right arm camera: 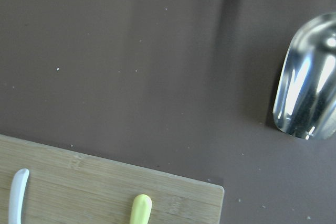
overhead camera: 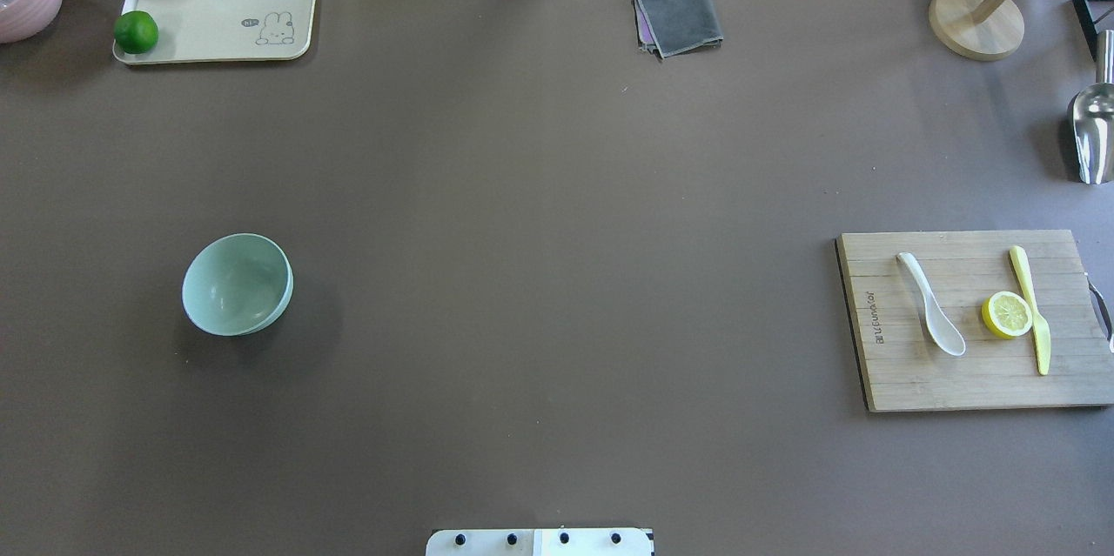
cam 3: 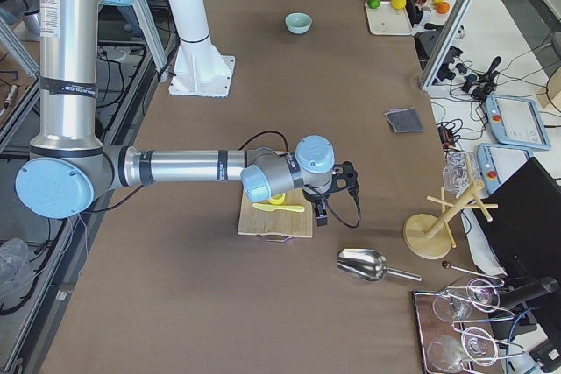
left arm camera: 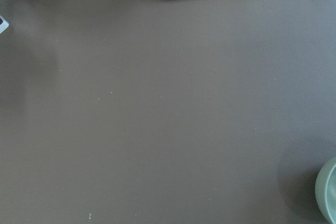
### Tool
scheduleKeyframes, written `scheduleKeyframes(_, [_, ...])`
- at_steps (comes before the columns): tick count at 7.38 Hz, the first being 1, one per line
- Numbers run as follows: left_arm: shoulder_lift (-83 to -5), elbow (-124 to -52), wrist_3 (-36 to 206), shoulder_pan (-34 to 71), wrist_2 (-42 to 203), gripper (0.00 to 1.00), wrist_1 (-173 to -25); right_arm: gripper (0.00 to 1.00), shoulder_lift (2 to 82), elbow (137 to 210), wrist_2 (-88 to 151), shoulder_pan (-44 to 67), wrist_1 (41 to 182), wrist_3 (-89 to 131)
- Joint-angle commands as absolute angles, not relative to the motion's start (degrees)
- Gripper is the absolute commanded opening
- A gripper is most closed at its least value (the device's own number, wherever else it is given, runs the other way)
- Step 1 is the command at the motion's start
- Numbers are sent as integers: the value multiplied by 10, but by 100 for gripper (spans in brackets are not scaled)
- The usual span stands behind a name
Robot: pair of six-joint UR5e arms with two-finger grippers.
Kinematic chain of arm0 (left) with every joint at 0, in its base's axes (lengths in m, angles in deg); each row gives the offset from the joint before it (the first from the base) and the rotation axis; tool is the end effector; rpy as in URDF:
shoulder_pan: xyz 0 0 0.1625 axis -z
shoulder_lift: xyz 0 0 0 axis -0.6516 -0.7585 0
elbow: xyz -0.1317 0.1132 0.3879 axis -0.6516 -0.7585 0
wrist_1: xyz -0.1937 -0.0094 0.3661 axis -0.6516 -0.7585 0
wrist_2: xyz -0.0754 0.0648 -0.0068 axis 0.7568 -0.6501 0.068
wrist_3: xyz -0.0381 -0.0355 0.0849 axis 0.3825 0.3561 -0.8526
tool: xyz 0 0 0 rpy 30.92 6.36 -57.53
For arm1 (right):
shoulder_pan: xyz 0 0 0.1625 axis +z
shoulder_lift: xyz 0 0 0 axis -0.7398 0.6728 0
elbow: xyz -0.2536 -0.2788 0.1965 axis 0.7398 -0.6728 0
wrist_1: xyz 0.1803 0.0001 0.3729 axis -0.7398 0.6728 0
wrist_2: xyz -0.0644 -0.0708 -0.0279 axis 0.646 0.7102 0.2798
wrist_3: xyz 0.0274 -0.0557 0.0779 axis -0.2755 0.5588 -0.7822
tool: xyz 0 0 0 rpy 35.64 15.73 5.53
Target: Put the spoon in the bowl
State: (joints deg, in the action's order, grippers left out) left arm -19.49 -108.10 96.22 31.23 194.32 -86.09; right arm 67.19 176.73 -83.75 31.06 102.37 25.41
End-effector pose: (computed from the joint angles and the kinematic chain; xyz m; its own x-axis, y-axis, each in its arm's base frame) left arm 0.0848 -0.4592 0.4853 0.6168 0.1380 -0.7750 0.0001 0.9845 0.1753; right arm -0.0347 -0.4772 0.5969 0.6187 -0.2226 0.7534 0.0501 0.9683 0.2449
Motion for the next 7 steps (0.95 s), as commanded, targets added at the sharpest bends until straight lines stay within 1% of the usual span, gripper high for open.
scheduleKeyframes(1, [-197, -1092, 1038, 234, 1941, 98, -871, 100, 669, 1769, -837, 260, 977, 223])
scheduleKeyframes(2, [-197, -1085, 1077, 213, 1924, 98, -921, 100, 668, 1781, -834, 239, 977, 202])
scheduleKeyframes(4, [-225, -1078, 1180, 116, 1844, 98, -952, 100, 660, 1787, -832, 219, 977, 194])
scheduleKeyframes(5, [-241, -1058, 1179, 96, 1840, 97, -954, 100, 660, 1796, -826, 207, 977, 193])
scheduleKeyframes(7, [-246, -1047, 1178, 75, 1838, 97, -954, 100, 660, 1809, -817, 190, 977, 193])
